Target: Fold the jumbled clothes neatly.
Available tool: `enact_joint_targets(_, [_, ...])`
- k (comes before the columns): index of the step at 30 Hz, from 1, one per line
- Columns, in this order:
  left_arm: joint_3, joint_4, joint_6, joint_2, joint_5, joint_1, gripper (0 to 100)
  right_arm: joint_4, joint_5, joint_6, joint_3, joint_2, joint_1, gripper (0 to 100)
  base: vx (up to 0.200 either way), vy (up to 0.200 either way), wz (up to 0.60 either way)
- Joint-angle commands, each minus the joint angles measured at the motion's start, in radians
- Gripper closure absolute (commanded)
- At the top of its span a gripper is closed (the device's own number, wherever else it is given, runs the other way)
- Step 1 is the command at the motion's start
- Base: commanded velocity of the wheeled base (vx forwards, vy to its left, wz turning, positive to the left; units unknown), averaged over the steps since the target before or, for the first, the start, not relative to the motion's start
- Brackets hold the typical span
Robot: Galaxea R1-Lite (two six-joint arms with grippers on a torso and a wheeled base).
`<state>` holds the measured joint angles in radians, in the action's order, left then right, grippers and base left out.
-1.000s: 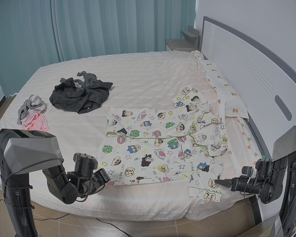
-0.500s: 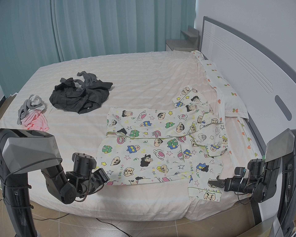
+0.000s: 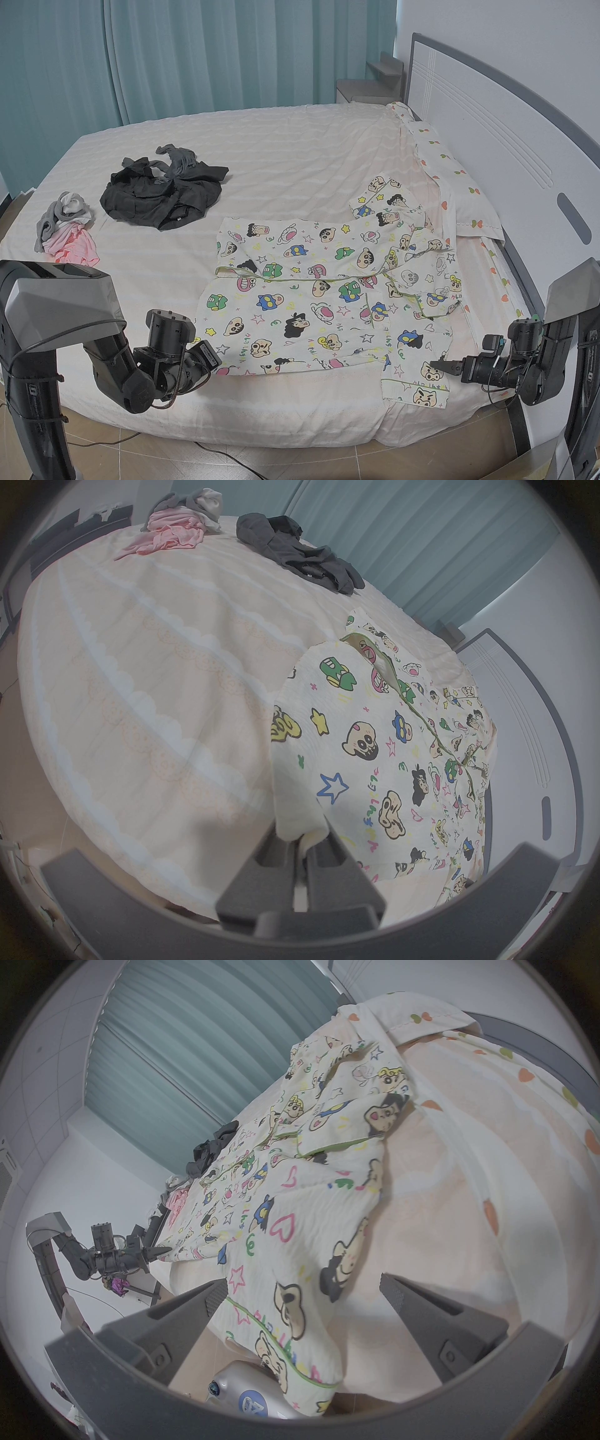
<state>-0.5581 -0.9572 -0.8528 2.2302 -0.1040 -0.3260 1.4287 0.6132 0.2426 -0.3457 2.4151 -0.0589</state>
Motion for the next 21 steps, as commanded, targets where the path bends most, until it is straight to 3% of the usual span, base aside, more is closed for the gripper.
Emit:
enact_joint_targets(1, [0.0, -0.002, 0.0, -0.001, 0.0, -0.001, 100, -0.002, -0.001, 0.0, -0.009, 0.006, -0.002, 0, 0.0, 0.0, 0.0])
enact_joint_targets(8, [0.0, -0.002, -0.002, -0.001, 0.0, 0.001, 100, -0.047, -0.086, 0.0, -0.085, 0.033, 0.094, 0, 0.0, 0.0, 0.0])
enact_joint_targets(15, [0.007, -0.002, -0.002, 0.0, 0.0, -0.001, 100, -0.1, -0.119, 0.0, -0.134, 0.036, 0.16, 0, 0.0, 0.0, 0.0])
enact_joint_targets(16, [0.009, -0.002, -0.002, 0.0, 0.001, -0.001, 100, -0.102, -0.122, 0.0, -0.136, 0.036, 0.16, 100, 0.0, 0.0, 0.0])
enact_joint_targets(21, [0.018, -0.002, 0.0, -0.001, 0.0, -0.001, 100, -0.113, -0.13, 0.0, -0.136, 0.027, 0.142, 100, 0.0, 0.0, 0.0])
